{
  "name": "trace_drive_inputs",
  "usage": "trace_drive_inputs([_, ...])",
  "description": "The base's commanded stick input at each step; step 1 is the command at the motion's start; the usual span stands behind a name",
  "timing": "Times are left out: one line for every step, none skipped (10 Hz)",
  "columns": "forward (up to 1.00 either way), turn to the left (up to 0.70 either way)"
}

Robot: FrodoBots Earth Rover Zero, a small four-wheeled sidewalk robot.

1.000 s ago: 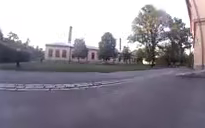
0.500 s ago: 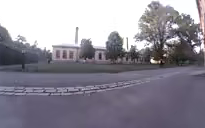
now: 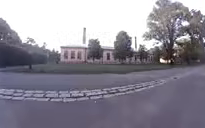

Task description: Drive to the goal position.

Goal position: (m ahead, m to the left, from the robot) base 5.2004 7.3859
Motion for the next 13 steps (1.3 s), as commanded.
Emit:
trace_drive_inputs([0.7, 0.27])
trace_drive_inputs([0.7, 0.27])
trace_drive_inputs([0.7, 0.27])
trace_drive_inputs([0.7, 0.27])
trace_drive_inputs([0.7, 0.27])
trace_drive_inputs([0.7, 0.27])
trace_drive_inputs([0.7, 0.27])
trace_drive_inputs([0.7, 0.27])
trace_drive_inputs([0.7, 0.27])
trace_drive_inputs([0.7, 0.27])
trace_drive_inputs([0.7, 0.27])
trace_drive_inputs([0.7, 0.27])
trace_drive_inputs([0.7, 0.27])
